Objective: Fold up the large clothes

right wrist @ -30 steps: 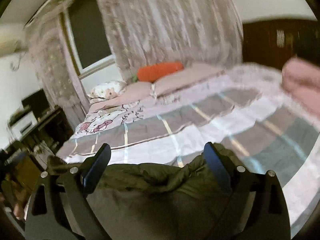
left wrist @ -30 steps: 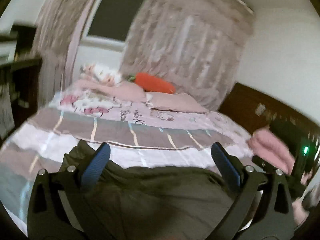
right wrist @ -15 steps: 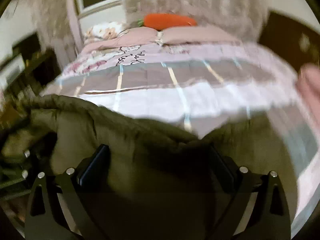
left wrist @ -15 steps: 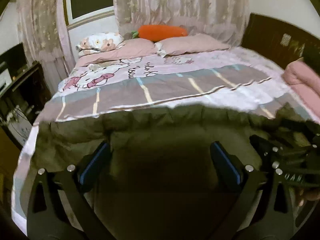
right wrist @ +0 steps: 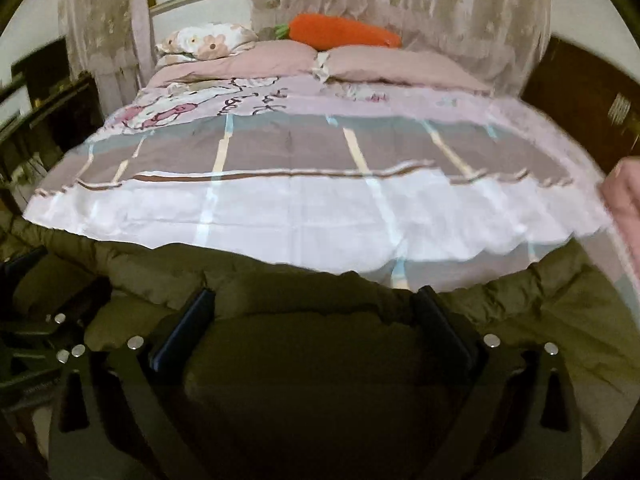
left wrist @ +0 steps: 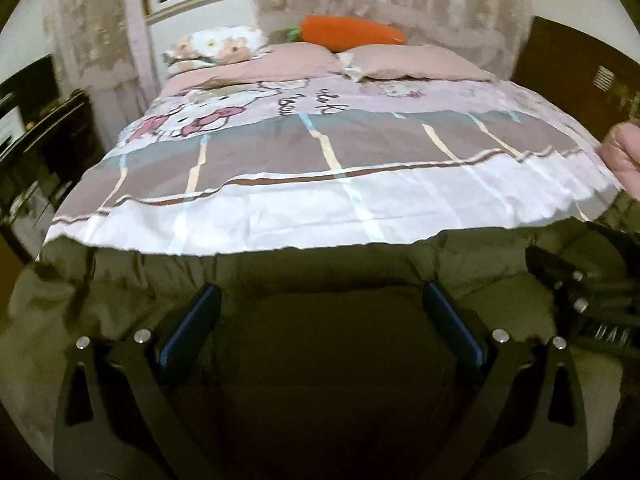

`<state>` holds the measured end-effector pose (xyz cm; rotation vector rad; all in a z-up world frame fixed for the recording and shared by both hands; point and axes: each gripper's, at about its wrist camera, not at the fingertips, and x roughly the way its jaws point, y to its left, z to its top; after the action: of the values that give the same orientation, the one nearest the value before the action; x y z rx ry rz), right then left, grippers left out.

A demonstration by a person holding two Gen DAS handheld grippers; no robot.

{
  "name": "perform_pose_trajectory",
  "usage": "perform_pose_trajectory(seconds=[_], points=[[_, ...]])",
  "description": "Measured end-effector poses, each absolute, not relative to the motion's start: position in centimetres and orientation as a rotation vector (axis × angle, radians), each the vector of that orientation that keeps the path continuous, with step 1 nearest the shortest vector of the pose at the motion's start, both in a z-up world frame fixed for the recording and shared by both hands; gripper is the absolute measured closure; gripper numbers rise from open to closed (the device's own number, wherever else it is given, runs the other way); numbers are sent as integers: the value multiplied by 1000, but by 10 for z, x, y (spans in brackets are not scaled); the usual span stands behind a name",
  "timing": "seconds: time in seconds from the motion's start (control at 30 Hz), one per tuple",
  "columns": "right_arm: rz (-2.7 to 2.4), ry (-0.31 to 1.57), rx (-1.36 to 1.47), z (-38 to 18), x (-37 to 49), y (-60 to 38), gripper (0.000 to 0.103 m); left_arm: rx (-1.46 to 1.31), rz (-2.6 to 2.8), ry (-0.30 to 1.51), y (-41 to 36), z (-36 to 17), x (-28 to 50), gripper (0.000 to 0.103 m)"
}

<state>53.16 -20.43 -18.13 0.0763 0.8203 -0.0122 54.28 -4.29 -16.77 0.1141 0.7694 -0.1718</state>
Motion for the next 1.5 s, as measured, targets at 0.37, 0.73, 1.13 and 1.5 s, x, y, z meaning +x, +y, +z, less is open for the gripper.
perform_pose_trajectory(seconds=[0.37,0.73,1.13,1.5], points=[[20,791,118,-191,523,-216,1,144,138,651,111,-184,517,2],[123,635,-103,-123,492,-130,2,147,231,685,127,-211,516,2],[-9,715,3,-172,487,-281,2,143,214,680,124,-212,514,2],[-340,787,162,-194,446,-376,1,165,258,720,120,-194,510,2]])
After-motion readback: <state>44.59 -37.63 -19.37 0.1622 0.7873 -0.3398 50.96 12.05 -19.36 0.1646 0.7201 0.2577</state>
